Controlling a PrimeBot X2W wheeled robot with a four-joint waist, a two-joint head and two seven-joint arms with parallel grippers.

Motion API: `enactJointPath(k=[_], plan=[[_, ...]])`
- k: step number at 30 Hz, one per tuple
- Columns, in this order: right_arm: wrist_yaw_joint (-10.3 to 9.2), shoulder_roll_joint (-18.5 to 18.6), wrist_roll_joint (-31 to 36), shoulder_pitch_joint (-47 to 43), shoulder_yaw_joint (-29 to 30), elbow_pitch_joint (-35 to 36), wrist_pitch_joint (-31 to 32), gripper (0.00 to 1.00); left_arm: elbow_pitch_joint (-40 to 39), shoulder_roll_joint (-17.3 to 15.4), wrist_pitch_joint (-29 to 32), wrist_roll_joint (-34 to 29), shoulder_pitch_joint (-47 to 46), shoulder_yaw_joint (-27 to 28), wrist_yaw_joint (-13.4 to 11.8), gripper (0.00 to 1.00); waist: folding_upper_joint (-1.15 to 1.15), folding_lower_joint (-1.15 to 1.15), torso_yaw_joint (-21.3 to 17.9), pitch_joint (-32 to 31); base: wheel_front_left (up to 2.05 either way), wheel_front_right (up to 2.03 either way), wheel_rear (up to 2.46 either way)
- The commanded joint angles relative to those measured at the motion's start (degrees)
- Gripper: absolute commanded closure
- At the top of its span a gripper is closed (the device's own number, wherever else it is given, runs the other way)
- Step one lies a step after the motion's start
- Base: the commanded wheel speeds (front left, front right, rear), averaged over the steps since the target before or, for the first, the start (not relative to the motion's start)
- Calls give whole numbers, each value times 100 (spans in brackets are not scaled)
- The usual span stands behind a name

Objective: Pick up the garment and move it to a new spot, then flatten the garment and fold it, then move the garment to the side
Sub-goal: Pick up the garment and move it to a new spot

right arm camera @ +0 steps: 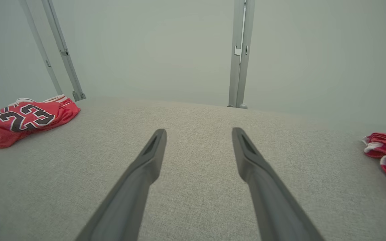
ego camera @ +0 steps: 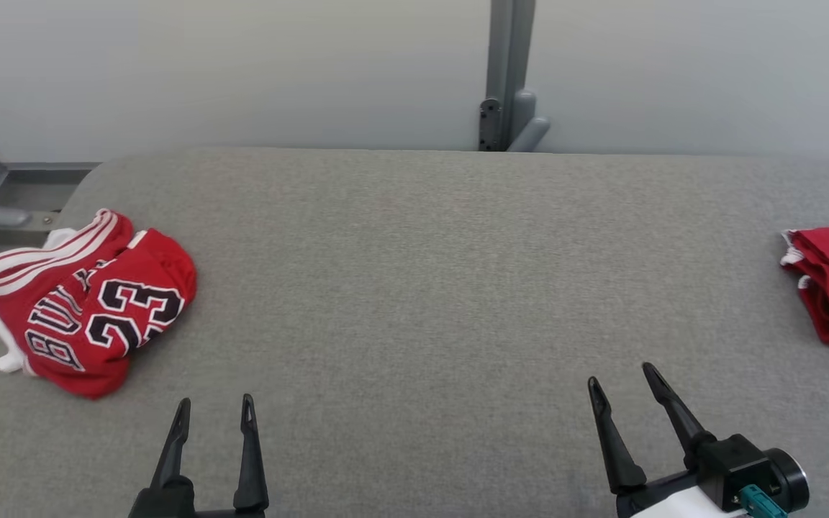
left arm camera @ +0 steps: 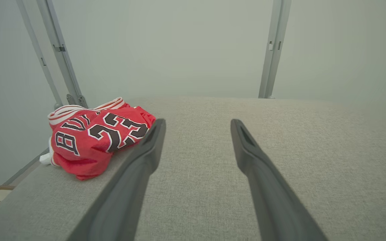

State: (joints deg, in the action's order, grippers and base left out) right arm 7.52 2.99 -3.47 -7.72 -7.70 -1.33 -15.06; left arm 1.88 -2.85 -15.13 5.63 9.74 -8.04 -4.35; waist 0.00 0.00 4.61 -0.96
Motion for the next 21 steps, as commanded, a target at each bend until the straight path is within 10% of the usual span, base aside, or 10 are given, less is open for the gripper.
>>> enactJointPath(k=[1, 21], plan=[[-6, 18, -58, -7, -99, -27, -15, 0, -29, -10, 2, 35, -20, 33, -84, 0, 0, 0, 555, 44, 0, 0, 0], [-7, 227, -199, 106, -201, -110, -15, 0, -113, -8, 2, 302, 4, 208, -436, 0, 0, 0, 1709, 208, 0, 0, 0]])
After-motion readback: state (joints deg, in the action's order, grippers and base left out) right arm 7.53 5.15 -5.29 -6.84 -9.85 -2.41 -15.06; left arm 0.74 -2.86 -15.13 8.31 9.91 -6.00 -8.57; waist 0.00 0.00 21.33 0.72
